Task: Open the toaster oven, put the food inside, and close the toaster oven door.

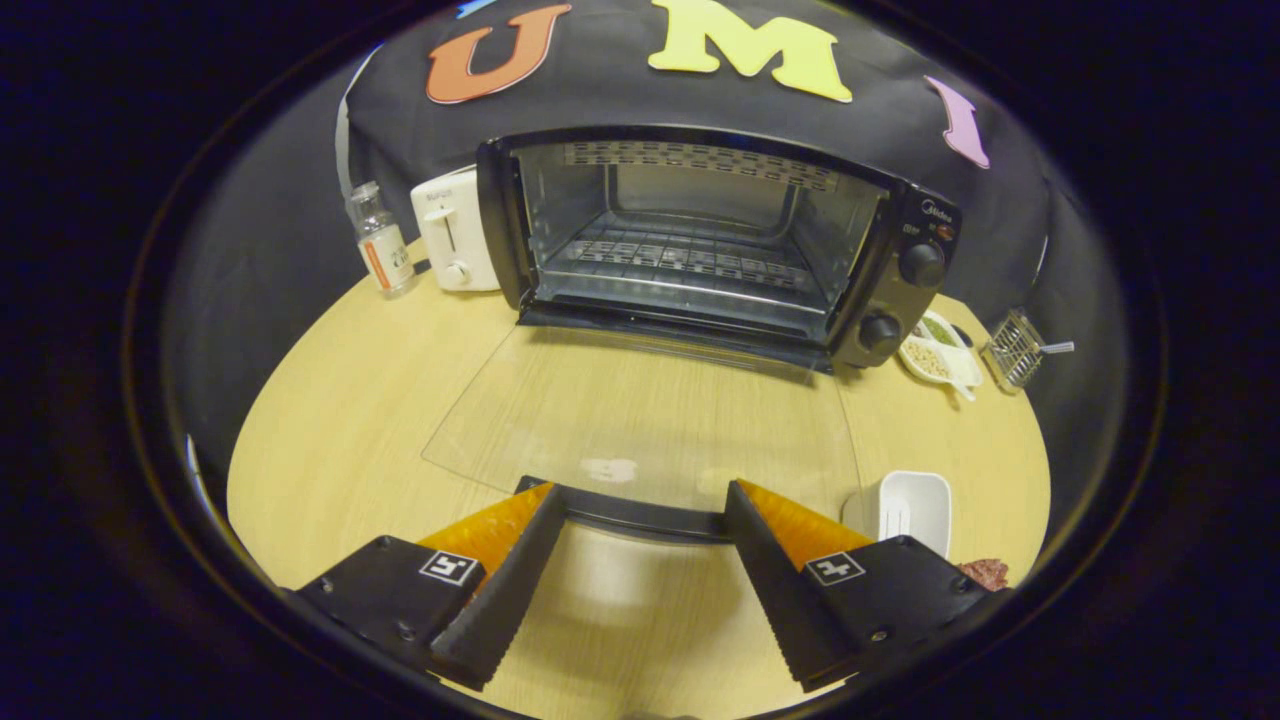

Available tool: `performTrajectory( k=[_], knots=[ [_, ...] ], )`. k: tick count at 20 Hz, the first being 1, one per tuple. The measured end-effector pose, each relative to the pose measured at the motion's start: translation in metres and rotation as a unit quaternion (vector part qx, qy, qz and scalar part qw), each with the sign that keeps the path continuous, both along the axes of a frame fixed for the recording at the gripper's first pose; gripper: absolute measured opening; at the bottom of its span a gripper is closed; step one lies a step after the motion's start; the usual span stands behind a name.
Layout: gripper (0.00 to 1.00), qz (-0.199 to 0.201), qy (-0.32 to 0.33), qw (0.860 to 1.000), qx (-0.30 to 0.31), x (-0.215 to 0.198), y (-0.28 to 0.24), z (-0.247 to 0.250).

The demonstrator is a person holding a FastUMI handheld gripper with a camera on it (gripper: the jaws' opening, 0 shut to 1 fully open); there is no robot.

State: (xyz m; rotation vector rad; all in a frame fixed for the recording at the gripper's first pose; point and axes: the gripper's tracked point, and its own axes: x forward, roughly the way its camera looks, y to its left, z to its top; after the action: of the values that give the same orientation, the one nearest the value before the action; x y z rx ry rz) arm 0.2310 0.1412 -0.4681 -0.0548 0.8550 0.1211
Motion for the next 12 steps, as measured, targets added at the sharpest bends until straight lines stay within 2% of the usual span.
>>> performTrajectory(
  k=[6,9,12],
  knots=[
    [1.00,0.025,-0.028,0.999,0.000,0.003,-0.014,0.024],
    [1.00,0.028,-0.054,0.998,0.003,0.009,-0.049,0.053],
    [1.00,0.014,-0.074,0.997,-0.012,0.009,-0.108,0.076]
  ],
)
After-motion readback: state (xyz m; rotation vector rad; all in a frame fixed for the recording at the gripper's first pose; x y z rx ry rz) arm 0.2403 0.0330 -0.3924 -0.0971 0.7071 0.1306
